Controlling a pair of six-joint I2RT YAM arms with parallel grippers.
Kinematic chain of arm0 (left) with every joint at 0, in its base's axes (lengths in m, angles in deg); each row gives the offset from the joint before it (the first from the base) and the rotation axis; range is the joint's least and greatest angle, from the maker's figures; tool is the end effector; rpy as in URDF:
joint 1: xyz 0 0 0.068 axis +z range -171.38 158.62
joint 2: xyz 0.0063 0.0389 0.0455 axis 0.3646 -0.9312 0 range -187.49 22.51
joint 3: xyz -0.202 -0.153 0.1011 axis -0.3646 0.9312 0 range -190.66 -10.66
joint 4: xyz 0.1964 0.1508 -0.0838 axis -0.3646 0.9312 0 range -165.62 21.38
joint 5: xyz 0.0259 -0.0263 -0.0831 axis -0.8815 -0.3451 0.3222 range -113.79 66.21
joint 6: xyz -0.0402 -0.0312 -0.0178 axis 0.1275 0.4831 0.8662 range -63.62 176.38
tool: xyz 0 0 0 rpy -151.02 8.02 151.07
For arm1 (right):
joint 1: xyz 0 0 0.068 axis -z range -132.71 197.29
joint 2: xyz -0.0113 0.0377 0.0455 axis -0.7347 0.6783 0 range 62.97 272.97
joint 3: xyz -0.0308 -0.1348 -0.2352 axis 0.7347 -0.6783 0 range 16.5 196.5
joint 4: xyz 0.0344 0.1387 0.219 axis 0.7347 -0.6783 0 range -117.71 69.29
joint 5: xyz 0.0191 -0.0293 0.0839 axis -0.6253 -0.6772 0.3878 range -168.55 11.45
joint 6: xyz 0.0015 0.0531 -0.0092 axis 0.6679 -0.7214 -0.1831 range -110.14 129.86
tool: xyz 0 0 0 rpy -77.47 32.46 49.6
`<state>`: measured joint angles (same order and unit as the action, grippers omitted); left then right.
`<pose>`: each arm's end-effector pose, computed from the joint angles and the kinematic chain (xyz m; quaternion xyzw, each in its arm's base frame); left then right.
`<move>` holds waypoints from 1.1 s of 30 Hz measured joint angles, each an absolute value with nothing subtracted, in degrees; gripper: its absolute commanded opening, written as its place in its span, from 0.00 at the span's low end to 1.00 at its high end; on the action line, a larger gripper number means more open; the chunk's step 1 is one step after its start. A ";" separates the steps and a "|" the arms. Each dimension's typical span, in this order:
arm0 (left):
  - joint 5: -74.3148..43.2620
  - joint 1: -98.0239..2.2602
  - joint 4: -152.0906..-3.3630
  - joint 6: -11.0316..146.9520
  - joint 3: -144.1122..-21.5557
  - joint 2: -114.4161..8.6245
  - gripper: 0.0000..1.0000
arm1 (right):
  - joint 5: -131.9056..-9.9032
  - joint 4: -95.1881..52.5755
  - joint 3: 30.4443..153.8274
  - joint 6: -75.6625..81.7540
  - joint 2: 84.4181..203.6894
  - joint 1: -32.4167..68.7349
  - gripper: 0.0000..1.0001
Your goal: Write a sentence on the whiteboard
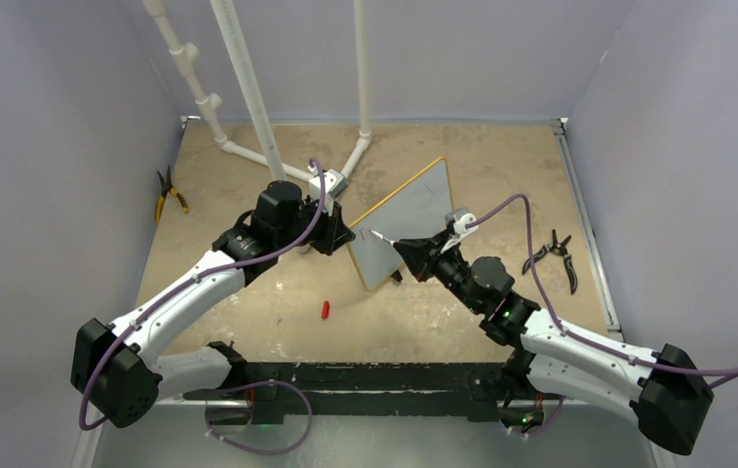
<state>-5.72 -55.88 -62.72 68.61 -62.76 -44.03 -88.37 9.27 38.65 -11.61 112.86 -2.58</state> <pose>0.2104 -0.1581 0.3032 0.2430 0.8120 -0.3268 0.4181 0.1360 0.1519 0.2587 -0.1096 0.6846 0.3705 0.6181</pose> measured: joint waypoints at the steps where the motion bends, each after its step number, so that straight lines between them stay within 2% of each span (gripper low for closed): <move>1: -5.70 -55.88 -62.72 68.61 -62.76 -44.03 0.00 | -88.37 9.53 38.65 -11.59 112.86 -2.58 0.00; 22: -5.66 -55.77 -62.76 68.57 -62.67 -44.03 0.00 | -85.38 11.36 38.89 -11.26 114.78 -2.58 0.00; 33: -5.77 -55.75 -62.76 68.57 -62.67 -44.03 0.00 | -88.00 8.85 38.89 -11.61 114.17 -2.58 0.00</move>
